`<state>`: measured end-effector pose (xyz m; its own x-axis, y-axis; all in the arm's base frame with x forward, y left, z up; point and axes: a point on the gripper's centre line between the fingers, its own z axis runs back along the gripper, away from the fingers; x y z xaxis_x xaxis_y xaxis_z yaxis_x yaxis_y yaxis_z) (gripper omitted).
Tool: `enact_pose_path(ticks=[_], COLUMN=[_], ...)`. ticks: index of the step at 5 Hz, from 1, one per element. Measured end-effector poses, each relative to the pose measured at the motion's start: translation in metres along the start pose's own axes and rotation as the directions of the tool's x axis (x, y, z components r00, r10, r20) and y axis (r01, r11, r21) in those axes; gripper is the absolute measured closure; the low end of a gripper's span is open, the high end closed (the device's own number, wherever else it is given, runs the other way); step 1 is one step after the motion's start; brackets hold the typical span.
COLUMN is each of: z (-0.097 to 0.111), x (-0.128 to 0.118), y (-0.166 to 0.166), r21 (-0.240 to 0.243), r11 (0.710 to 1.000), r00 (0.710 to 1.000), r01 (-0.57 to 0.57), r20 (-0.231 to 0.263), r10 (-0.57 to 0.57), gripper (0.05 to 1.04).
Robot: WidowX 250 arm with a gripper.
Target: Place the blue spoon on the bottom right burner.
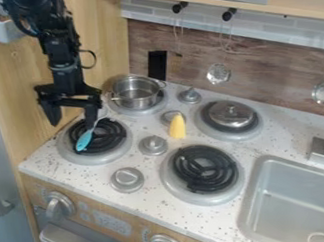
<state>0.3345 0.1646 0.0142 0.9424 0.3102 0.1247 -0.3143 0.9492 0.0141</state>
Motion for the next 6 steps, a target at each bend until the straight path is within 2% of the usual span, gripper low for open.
enact_pose_path(ticks=[2,3,4,6], z=[-0.035,-0.050,-0.051,-0.051], x=[0.004,0.003,0.005,0.004], y=[-0.005,-0.005,-0.004,-0.004], r21=[-0.051,-0.053,-0.050,-0.033], r11=[0.998,0.997,0.997,0.998], r00=[0.999,0.997,0.997,0.996], r01=[-0.046,-0.057,-0.061,-0.047], r20=[-0.027,-0.055,-0.056,-0.075], r10=[0.045,0.054,0.058,0.044], gripper=[0.083,0.084,0.140,0.656])
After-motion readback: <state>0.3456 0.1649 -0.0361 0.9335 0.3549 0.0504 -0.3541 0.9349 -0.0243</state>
